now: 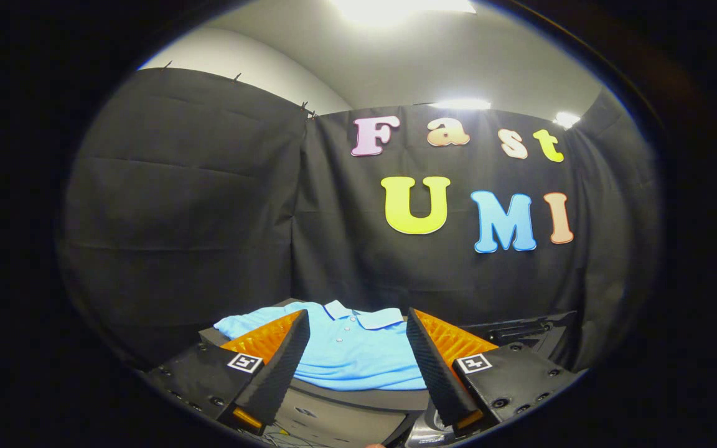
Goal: Put the clothes into the washing machine and then close the washing machine lid.
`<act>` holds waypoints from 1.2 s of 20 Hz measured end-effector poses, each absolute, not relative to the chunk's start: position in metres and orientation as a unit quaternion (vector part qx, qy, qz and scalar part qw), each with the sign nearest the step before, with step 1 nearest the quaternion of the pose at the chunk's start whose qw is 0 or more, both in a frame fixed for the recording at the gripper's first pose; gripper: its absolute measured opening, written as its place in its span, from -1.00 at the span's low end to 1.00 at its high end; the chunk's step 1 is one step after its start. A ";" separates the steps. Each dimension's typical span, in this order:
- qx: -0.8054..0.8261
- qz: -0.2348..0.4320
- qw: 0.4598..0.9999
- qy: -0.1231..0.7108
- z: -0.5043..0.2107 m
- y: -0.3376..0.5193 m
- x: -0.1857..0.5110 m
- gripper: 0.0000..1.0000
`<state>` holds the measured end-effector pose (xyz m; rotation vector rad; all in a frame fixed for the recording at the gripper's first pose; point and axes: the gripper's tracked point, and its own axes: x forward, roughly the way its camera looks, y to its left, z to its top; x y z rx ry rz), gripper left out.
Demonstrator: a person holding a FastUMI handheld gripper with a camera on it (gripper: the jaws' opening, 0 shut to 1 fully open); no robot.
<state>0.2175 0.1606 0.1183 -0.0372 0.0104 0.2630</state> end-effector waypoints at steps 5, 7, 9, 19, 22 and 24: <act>-0.021 0.154 0.987 0.046 0.105 0.185 0.258 0.95; -0.021 0.165 0.983 0.071 0.096 0.197 0.275 0.95; -0.022 0.172 0.979 0.104 0.084 0.206 0.292 0.95; -0.027 0.187 0.953 0.239 0.025 0.234 0.352 0.95; -0.041 0.181 0.947 0.263 0.009 0.237 0.365 0.95; -0.037 0.187 0.943 0.272 0.003 0.245 0.369 0.96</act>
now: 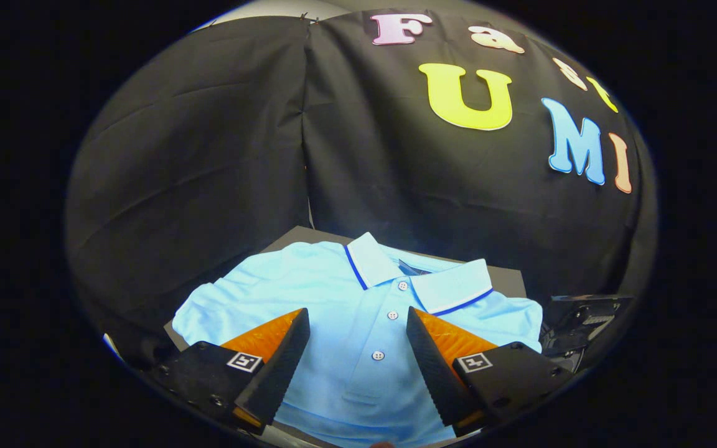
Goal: Put the clothes into the washing machine and then close the washing machine lid.
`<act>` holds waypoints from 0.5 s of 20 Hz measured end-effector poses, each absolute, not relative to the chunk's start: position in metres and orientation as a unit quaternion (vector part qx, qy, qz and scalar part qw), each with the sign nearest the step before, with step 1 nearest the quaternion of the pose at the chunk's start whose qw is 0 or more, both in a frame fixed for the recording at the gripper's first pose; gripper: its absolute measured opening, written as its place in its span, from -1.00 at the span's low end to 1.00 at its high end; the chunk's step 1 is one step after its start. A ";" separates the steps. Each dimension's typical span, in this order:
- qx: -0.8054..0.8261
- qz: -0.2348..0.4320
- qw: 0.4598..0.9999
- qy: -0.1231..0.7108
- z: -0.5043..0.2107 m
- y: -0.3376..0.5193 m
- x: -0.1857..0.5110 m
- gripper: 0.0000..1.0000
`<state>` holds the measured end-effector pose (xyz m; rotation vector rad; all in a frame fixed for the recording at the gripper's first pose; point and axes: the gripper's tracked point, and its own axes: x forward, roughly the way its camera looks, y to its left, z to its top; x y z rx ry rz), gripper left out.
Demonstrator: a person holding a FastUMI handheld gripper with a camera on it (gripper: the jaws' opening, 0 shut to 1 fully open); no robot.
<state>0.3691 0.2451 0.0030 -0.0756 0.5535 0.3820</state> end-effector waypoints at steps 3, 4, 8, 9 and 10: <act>-0.045 0.187 0.933 0.305 -0.013 0.244 0.373 0.95; -0.045 0.187 0.931 0.310 -0.014 0.245 0.374 0.96; -0.040 0.189 0.924 0.331 -0.018 0.245 0.376 0.95; -0.038 0.188 0.922 0.337 -0.018 0.245 0.378 0.96; -0.041 0.187 0.922 0.337 -0.021 0.244 0.378 0.93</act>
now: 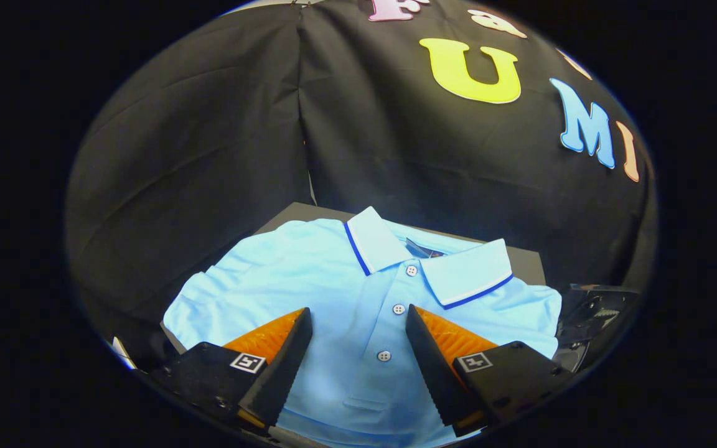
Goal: Put the clothes into the washing machine and then close the washing machine lid.
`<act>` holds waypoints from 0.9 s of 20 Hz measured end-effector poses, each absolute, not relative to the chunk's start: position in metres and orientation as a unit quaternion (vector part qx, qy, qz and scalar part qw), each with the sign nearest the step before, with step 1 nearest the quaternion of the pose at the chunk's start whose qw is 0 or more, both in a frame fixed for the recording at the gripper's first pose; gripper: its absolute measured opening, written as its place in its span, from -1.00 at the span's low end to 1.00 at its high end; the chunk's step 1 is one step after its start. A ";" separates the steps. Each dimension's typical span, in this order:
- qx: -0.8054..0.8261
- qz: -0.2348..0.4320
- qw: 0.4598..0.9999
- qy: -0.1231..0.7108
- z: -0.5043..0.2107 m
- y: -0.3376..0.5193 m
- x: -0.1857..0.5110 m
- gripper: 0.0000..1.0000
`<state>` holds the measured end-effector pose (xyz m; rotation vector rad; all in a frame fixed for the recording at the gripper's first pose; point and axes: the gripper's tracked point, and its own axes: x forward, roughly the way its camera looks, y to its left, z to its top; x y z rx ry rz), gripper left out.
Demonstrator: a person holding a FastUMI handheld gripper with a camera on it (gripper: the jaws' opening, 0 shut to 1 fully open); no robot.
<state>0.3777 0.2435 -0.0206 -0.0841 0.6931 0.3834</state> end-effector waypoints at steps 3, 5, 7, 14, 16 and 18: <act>-0.042 0.197 0.918 0.341 -0.023 0.243 0.379 0.68; -0.008 0.195 0.918 0.346 -0.024 0.243 0.383 0.10; 0.006 0.201 0.916 0.348 -0.025 0.244 0.382 -0.23; 0.038 0.230 0.919 0.318 -0.011 0.246 0.379 -0.88; 0.063 0.242 0.925 0.287 0.010 0.243 0.376 -0.89; 0.064 0.253 0.927 0.271 0.028 0.235 0.365 -0.89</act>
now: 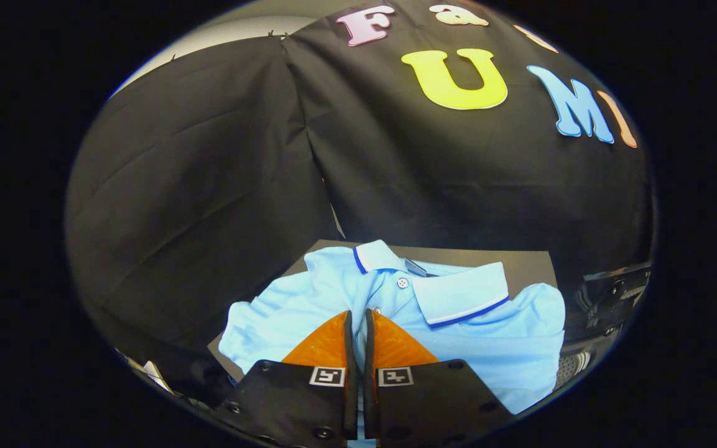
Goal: Put the clothes into the washing machine and then close the washing machine lid.
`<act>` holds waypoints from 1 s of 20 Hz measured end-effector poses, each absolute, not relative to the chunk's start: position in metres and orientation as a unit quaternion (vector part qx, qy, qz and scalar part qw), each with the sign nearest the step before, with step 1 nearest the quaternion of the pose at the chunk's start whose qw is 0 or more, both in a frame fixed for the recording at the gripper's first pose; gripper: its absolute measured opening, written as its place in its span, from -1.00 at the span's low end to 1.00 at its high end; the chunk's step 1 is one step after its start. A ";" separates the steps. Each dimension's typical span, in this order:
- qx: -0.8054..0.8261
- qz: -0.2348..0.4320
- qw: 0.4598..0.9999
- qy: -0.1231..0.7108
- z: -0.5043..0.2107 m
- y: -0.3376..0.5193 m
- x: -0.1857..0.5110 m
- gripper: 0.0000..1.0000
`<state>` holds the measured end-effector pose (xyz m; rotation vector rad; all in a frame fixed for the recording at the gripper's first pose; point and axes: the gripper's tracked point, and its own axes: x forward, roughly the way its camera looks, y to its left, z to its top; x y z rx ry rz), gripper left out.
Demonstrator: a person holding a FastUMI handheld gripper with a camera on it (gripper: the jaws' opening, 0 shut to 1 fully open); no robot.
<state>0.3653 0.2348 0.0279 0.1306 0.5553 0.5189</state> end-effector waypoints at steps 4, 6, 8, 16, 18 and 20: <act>0.070 0.271 0.935 0.219 0.060 0.216 0.354 -0.89; 0.064 0.269 0.939 0.203 0.073 0.201 0.350 -0.89; 0.067 0.266 0.943 0.191 0.081 0.187 0.342 -0.89; 0.065 0.227 0.958 0.160 0.106 0.113 0.333 -0.90; 0.066 0.213 0.962 0.158 0.105 0.092 0.331 -0.90; 0.070 0.197 0.965 0.156 0.105 0.071 0.327 -0.90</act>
